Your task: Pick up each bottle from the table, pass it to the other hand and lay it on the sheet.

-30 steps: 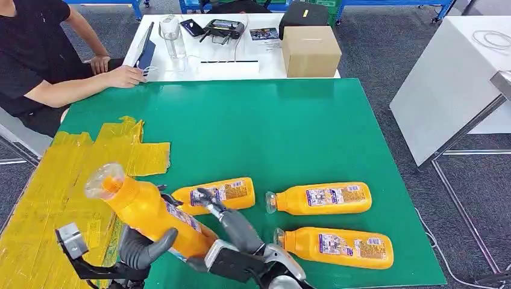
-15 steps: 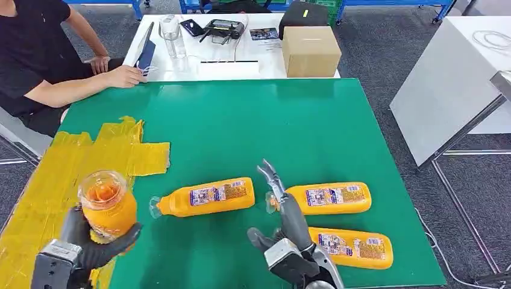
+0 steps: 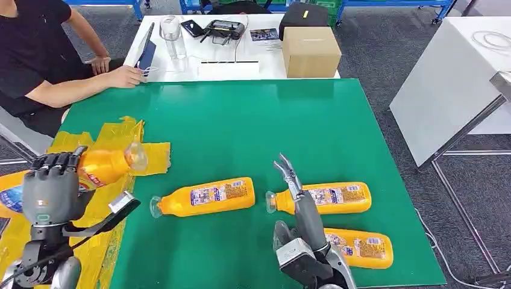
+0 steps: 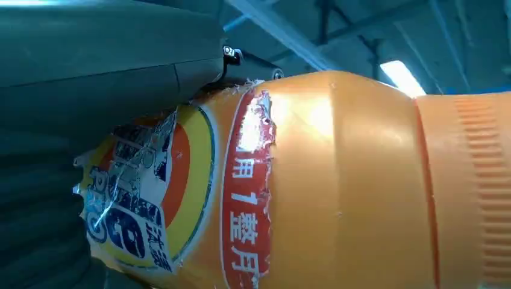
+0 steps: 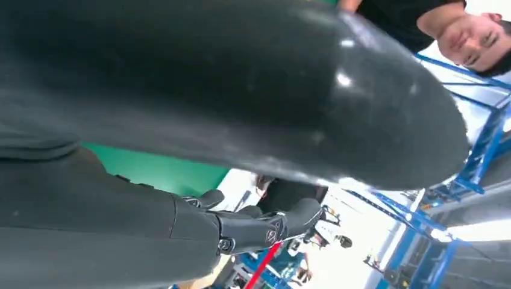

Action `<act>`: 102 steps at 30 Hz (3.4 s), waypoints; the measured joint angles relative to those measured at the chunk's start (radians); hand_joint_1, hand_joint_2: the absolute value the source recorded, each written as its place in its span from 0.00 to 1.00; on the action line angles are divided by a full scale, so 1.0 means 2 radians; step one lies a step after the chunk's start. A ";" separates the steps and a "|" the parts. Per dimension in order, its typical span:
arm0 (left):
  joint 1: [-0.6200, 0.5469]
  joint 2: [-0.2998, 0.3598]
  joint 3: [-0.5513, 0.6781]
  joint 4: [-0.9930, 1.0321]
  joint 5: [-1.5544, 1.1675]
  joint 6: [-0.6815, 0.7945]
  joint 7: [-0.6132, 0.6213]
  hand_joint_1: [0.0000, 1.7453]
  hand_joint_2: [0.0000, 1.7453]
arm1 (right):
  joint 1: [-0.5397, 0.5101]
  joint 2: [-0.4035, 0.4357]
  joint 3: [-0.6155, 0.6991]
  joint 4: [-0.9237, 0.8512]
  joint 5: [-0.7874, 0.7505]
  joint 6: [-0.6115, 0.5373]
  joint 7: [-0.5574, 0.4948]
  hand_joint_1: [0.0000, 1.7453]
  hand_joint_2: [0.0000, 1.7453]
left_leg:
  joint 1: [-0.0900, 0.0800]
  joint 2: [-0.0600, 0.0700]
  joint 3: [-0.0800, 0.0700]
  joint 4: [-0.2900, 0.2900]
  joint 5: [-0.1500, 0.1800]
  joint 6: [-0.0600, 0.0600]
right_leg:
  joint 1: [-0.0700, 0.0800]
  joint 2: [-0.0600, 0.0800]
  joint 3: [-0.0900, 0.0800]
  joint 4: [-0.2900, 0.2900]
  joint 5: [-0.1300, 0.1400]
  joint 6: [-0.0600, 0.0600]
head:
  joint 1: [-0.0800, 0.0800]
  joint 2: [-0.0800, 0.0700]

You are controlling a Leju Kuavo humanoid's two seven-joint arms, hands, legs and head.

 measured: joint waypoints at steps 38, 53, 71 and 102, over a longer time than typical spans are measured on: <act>-0.122 0.037 -0.062 0.336 0.048 -0.084 -0.016 0.00 0.00 | -0.036 -0.001 0.027 0.018 0.002 0.027 0.014 0.00 0.00 | 0.000 0.000 -0.001 0.000 0.000 0.000 | 0.000 0.000 0.000 0.001 0.000 0.000 | 0.000 0.000; -0.126 0.102 -0.061 0.337 0.208 -0.159 -0.115 0.00 0.00 | -0.064 -0.005 0.031 0.051 0.015 0.064 0.040 0.00 0.00 | 0.000 0.000 -0.002 0.000 0.001 -0.001 | 0.000 0.000 -0.002 0.003 0.000 0.000 | 0.000 0.000; -0.119 0.115 -0.052 0.307 0.271 -0.178 -0.149 0.00 0.00 | -0.089 -0.006 0.034 0.075 0.027 0.081 0.059 0.00 1.00 | 0.000 0.000 -0.002 0.000 0.001 -0.001 | 0.000 0.000 -0.002 0.003 0.000 0.000 | 0.000 0.000; -0.127 -0.022 -0.014 0.122 0.544 -0.219 -0.195 0.00 0.00 | -0.269 0.056 0.115 0.349 0.098 0.149 0.161 0.00 1.00 | 0.000 -0.001 -0.003 0.000 0.002 -0.001 | 0.000 -0.001 -0.003 0.003 0.000 0.000 | 0.000 0.000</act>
